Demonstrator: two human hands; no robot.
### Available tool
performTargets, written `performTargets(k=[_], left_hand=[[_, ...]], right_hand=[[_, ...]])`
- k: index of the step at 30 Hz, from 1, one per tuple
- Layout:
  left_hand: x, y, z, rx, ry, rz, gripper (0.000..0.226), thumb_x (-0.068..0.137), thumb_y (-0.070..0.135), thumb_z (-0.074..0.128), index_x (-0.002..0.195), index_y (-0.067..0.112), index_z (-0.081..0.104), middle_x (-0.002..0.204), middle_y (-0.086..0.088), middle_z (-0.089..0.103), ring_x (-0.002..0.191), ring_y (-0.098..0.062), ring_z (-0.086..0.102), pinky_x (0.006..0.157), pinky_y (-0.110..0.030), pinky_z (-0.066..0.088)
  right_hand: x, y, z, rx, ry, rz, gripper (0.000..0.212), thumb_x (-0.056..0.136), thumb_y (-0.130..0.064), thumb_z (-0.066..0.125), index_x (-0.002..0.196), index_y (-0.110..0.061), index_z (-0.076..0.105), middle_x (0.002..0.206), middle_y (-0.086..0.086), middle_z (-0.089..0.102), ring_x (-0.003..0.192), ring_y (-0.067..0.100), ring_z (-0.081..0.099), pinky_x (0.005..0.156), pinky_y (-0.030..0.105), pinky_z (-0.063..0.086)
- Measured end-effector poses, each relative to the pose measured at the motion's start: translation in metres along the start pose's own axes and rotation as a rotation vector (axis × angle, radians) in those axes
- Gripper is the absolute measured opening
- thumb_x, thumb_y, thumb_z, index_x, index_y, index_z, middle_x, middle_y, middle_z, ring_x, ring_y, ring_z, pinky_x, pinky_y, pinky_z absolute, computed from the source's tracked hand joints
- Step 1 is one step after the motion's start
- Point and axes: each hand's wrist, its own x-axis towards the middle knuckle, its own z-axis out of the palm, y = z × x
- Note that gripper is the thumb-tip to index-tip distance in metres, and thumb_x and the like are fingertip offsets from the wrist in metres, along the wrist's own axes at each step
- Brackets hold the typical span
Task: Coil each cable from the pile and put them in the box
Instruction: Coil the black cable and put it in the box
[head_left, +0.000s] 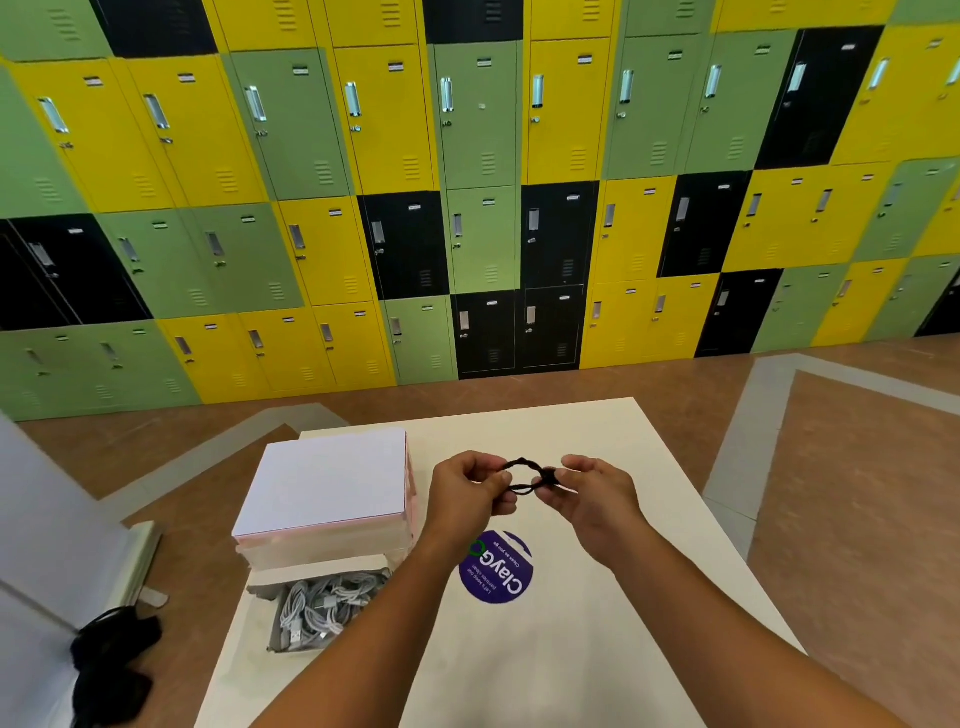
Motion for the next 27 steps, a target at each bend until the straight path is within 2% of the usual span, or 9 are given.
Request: performTargets(k=[4, 11, 14, 17, 20, 22, 24, 27], left_hand=[[-0.004, -0.003, -0.015, -0.072, 0.002, -0.007, 0.015, 0.092, -0.003, 0.066, 0.103, 0.006, 0.069, 0.094, -0.019, 0.070, 0.073, -0.025, 0.074, 0.068, -0.032, 0.062], [-0.015, -0.020, -0.069, -0.116, 0.079, -0.070, 0.012, 0.088, -0.002, 0.072, 0.099, 0.000, 0.068, 0.083, -0.020, 0.074, 0.072, -0.028, 0.073, 0.070, -0.038, 0.063], [-0.026, -0.031, -0.098, -0.117, 0.115, -0.099, 0.012, 0.086, -0.004, 0.073, 0.098, -0.003, 0.069, 0.080, -0.018, 0.074, 0.070, -0.027, 0.073, 0.067, -0.036, 0.062], [-0.037, -0.043, -0.129, -0.125, 0.134, -0.129, 0.011, 0.087, -0.005, 0.071, 0.098, -0.002, 0.069, 0.083, -0.020, 0.074, 0.071, -0.027, 0.074, 0.064, -0.032, 0.061], [-0.046, -0.054, -0.159, -0.156, 0.158, -0.145, 0.013, 0.087, -0.010, 0.068, 0.098, -0.002, 0.069, 0.081, -0.018, 0.072, 0.072, -0.029, 0.073, 0.066, -0.034, 0.062], [-0.051, -0.060, -0.177, -0.122, 0.178, -0.155, 0.015, 0.087, -0.012, 0.067, 0.096, -0.001, 0.071, 0.079, -0.016, 0.072, 0.073, -0.030, 0.073, 0.067, -0.034, 0.062], [-0.058, -0.067, -0.197, -0.051, 0.199, -0.168, 0.016, 0.084, -0.013, 0.070, 0.093, -0.001, 0.071, 0.075, -0.013, 0.071, 0.067, -0.030, 0.070, 0.062, -0.034, 0.060], [-0.066, -0.080, -0.217, 0.106, 0.221, -0.174, 0.015, 0.082, -0.014, 0.070, 0.089, 0.000, 0.071, 0.067, -0.004, 0.067, 0.059, -0.024, 0.063, 0.051, -0.028, 0.052]], right_hand=[[0.000, 0.005, 0.006, -0.006, -0.066, 0.026, 0.017, 0.095, 0.015, 0.049, 0.101, 0.005, 0.061, 0.098, 0.024, 0.069, 0.085, 0.037, 0.072, 0.078, 0.039, 0.060], [-0.005, 0.032, 0.029, -0.183, -0.226, 0.014, 0.013, 0.089, 0.012, 0.063, 0.100, 0.008, 0.068, 0.094, 0.026, 0.072, 0.089, 0.040, 0.074, 0.079, 0.038, 0.060], [-0.009, 0.055, 0.045, -0.306, -0.262, 0.048, 0.012, 0.088, 0.007, 0.067, 0.099, 0.004, 0.070, 0.095, 0.026, 0.073, 0.084, 0.039, 0.074, 0.072, 0.038, 0.059], [-0.017, 0.077, 0.063, -0.353, -0.337, 0.098, 0.014, 0.091, 0.008, 0.063, 0.103, 0.002, 0.070, 0.088, 0.021, 0.074, 0.075, 0.032, 0.071, 0.063, 0.035, 0.059], [-0.023, 0.098, 0.083, -0.372, -0.449, 0.134, 0.021, 0.092, 0.013, 0.056, 0.108, 0.004, 0.068, 0.084, 0.018, 0.072, 0.074, 0.031, 0.067, 0.070, 0.036, 0.059], [-0.026, 0.111, 0.094, -0.425, -0.503, 0.133, 0.025, 0.090, 0.017, 0.056, 0.109, 0.005, 0.068, 0.090, 0.020, 0.071, 0.076, 0.033, 0.068, 0.077, 0.039, 0.060], [-0.029, 0.128, 0.107, -0.494, -0.535, 0.113, 0.027, 0.087, 0.019, 0.057, 0.105, 0.004, 0.070, 0.094, 0.020, 0.069, 0.077, 0.032, 0.069, 0.078, 0.039, 0.061], [-0.034, 0.151, 0.117, -0.618, -0.575, 0.036, 0.032, 0.081, 0.020, 0.063, 0.091, -0.007, 0.077, 0.084, 0.011, 0.070, 0.076, 0.029, 0.069, 0.083, 0.047, 0.061]])
